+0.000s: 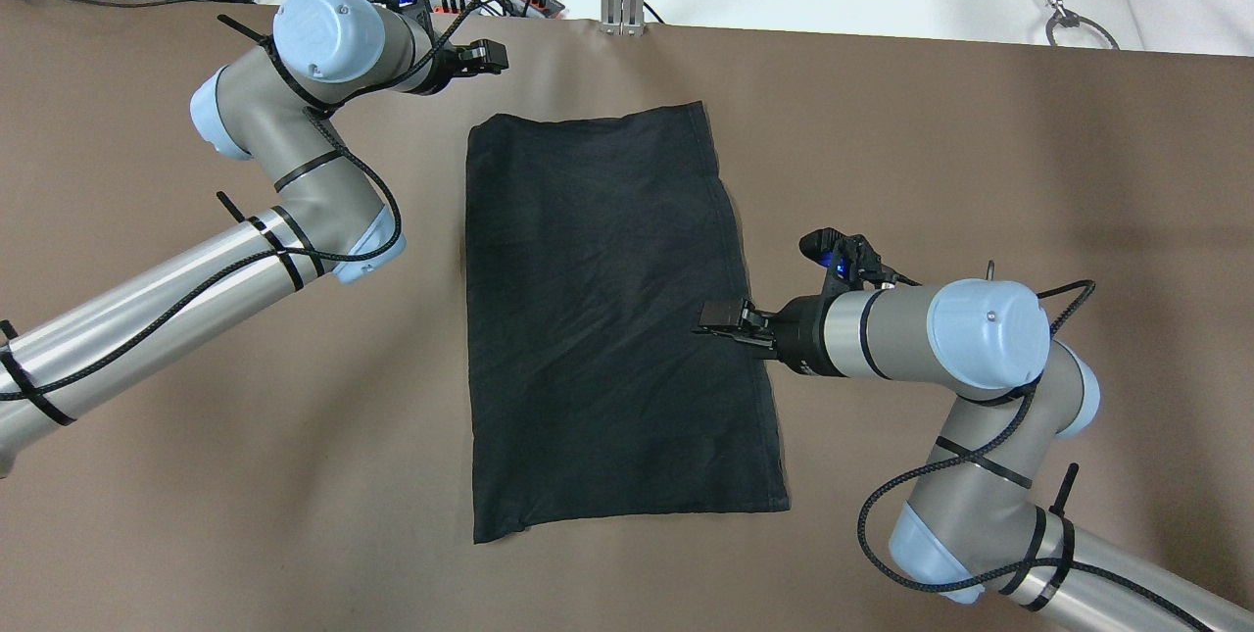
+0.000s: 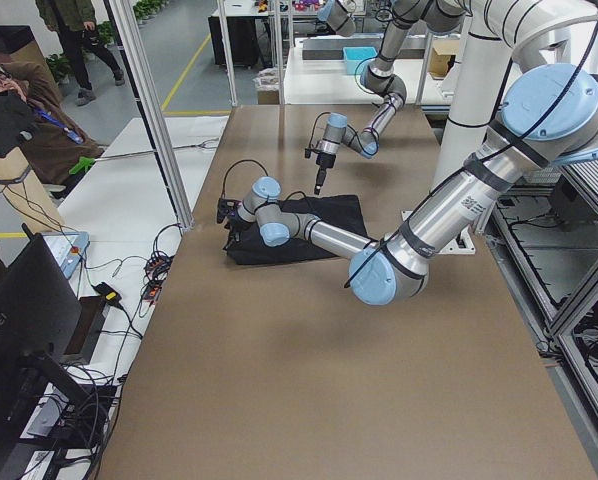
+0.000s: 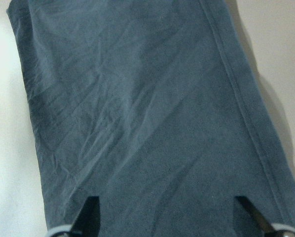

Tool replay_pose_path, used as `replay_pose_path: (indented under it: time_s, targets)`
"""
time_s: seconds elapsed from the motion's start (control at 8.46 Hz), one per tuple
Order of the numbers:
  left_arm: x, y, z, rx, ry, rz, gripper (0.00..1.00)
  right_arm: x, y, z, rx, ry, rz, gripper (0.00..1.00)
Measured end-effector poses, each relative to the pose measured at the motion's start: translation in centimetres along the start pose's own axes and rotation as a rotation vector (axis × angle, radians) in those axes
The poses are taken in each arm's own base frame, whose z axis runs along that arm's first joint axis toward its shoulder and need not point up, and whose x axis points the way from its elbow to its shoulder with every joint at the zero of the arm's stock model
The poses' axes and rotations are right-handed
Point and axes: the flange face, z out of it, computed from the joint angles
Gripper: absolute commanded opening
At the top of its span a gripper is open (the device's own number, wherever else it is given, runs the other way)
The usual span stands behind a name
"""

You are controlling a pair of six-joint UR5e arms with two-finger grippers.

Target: Fold clothes

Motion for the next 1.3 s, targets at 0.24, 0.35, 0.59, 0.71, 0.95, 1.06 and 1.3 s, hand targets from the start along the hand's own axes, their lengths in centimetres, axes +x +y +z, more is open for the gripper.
replay_pose_path:
  time_s: [0.24, 0.35, 0.59, 0.71, 0.95, 1.06, 1.3]
  targets:
    - [0.0, 0.1, 0.0, 0.000, 0.000, 0.001, 0.95, 1.9, 4.1, 0.7, 0.002, 0.004, 0.083, 0.95]
    - [0.0, 0.2, 0.1, 0.000, 0.000, 0.002, 0.95, 2.6, 6.8, 1.4, 0.014, 0.001, 0.087, 0.95]
    - [0.0, 0.4, 0.2, -0.001, 0.000, 0.003, 0.95, 3.9, 10.1, 2.5, 0.014, 0.015, 0.079, 0.95]
    - [-0.2, 0.5, 0.2, -0.002, -0.002, 0.004, 0.95, 4.6, 11.1, 2.9, 0.006, 0.029, 0.072, 0.95]
    - [-0.5, 0.6, 0.3, -0.004, -0.005, 0.006, 0.95, 5.7, 12.3, 4.2, -0.009, 0.056, 0.064, 0.94]
    - [-0.6, 0.7, 0.4, -0.004, -0.006, 0.006, 0.95, 5.8, 12.5, 4.5, -0.010, 0.063, 0.063, 0.94]
    - [-1.2, 0.8, 0.6, -0.007, -0.013, 0.008, 0.95, 5.6, 12.6, 4.8, -0.010, 0.065, 0.066, 0.94]
